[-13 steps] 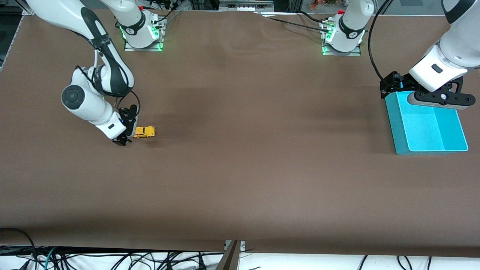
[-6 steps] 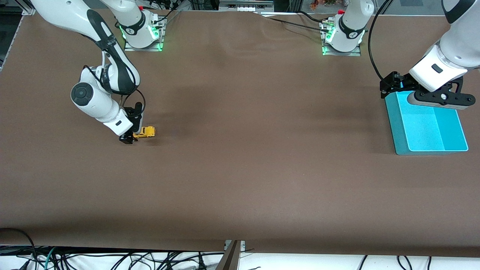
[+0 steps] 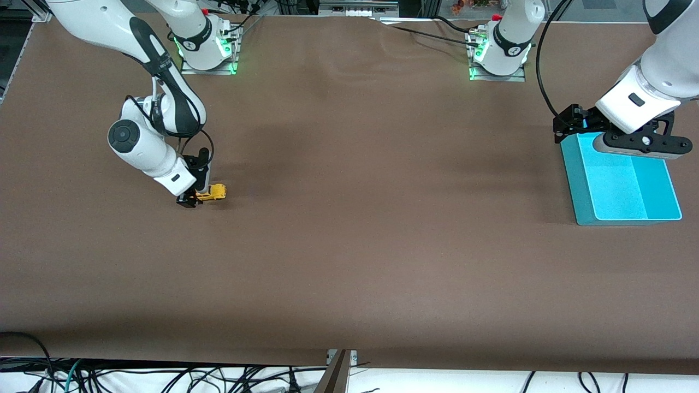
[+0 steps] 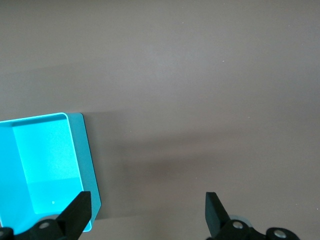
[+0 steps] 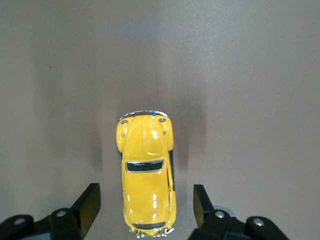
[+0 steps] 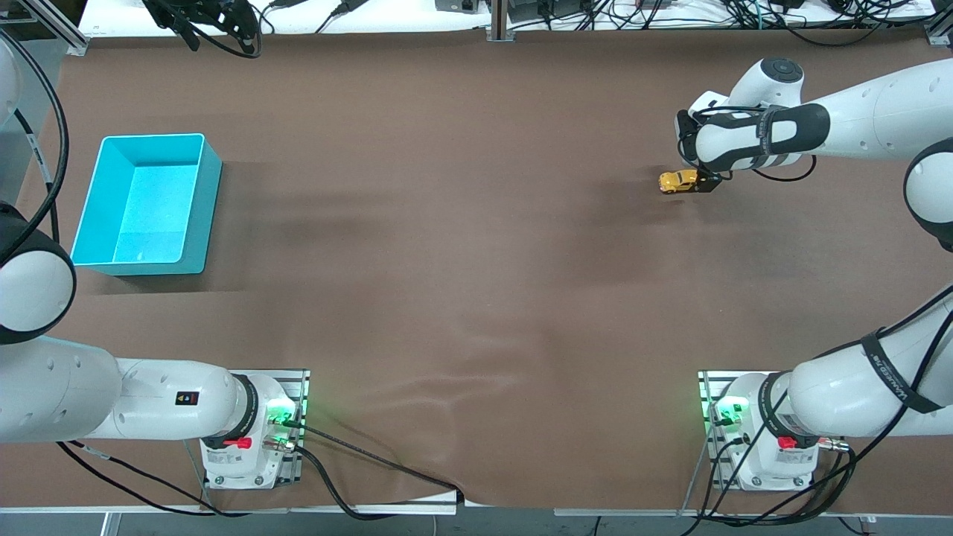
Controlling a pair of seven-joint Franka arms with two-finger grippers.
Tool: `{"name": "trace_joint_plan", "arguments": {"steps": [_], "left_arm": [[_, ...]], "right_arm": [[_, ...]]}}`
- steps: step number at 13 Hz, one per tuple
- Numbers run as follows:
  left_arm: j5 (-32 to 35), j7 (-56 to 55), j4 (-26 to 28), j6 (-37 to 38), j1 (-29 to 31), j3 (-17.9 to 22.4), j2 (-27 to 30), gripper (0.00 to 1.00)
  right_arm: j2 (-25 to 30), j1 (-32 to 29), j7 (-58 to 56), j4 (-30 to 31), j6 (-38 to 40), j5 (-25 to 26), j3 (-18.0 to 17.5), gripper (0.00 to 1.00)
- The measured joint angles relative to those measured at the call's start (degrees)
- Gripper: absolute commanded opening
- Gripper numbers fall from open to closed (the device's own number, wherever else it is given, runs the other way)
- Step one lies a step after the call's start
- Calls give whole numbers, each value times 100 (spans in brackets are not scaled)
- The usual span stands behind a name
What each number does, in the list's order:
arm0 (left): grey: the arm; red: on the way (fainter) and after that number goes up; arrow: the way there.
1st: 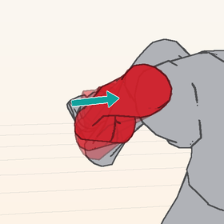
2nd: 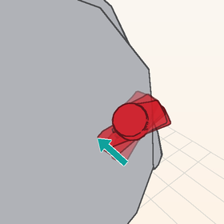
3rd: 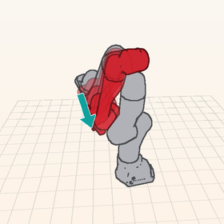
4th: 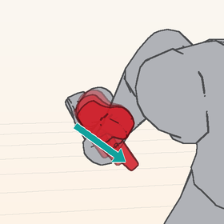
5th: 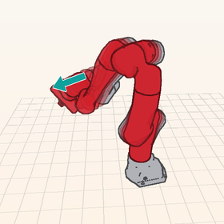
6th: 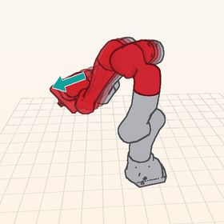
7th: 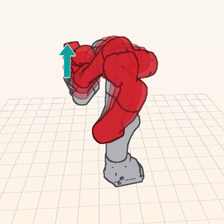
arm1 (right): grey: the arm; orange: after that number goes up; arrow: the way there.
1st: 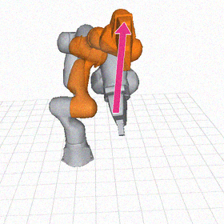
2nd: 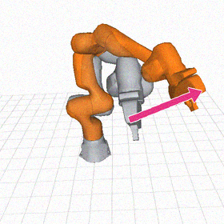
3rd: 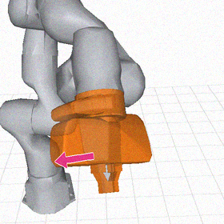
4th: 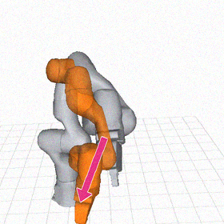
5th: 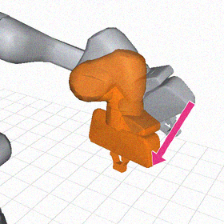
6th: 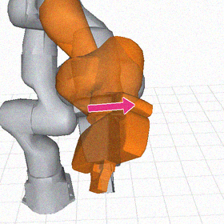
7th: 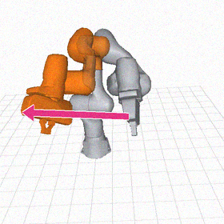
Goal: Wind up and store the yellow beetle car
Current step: 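Close the right gripper on the yellow car's body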
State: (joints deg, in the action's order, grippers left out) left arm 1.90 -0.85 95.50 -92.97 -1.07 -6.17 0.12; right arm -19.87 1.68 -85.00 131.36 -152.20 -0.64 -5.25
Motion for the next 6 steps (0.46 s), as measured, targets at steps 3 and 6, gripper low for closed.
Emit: {"name": "trace_joint_plan", "arguments": {"steps": [3,6], "left_arm": [[0,0,0,0,0,0,0,100],[0,0,0,0,0,0,0,100]], "right_arm": [[0,-18,-13,58,-47,0,4,57],[0,-36,-37,79,-67,0,4,50]]}}
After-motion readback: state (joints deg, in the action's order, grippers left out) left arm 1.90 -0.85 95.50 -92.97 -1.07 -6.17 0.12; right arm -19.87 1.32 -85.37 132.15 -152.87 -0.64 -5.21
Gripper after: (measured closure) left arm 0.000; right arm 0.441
